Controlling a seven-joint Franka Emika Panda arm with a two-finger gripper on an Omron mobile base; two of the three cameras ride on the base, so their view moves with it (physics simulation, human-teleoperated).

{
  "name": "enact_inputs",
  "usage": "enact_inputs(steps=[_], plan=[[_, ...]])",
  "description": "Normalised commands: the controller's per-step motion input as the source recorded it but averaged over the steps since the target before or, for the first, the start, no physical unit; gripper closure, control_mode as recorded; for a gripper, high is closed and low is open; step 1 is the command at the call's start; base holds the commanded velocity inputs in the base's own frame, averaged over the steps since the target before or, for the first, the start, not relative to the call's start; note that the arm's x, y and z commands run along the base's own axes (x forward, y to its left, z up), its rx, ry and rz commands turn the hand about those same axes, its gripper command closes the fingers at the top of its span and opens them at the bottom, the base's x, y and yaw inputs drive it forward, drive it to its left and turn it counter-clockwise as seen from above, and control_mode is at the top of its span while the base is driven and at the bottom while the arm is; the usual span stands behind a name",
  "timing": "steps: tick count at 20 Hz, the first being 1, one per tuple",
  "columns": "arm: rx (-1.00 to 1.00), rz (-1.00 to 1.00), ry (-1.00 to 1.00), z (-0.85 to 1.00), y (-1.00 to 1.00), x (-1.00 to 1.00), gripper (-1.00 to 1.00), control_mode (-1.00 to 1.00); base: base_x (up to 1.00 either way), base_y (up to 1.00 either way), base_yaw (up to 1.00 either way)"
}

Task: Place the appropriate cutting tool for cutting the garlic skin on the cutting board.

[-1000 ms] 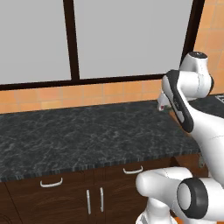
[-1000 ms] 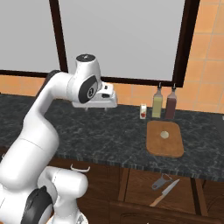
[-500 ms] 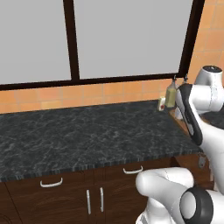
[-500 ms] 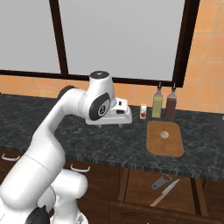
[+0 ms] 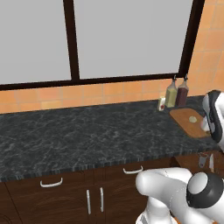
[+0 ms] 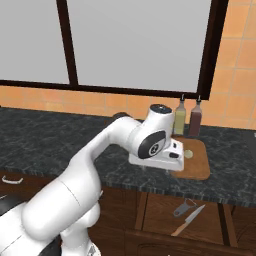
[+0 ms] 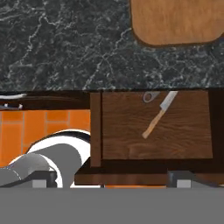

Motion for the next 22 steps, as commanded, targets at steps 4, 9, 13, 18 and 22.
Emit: enact_inputs(steps=[4,9,13,18,22], plan=[[0.22,-0.22,0.02,-0.59,-0.87,-0.61,-1.00,-1.00,0.00,0.00,0.00],[0.07,-0.16,0.12,-0.50,-0.54,-0.16,-1.00,-1.00,0.00,0.00,0.00],[0.00,-0.09,0.13,-0.61,-0.37,0.04,-1.00,-1.00,0.00,0.00,0.00],[0.00,-0.06,0.15,-0.63,-0.21,0.00,-1.00,-1.00,0.00,0.00,0.00],[0.02,-0.04,0.15,-0.50,-0.17,0.00,-1.00,-1.00,0.00,0.00,0.00]])
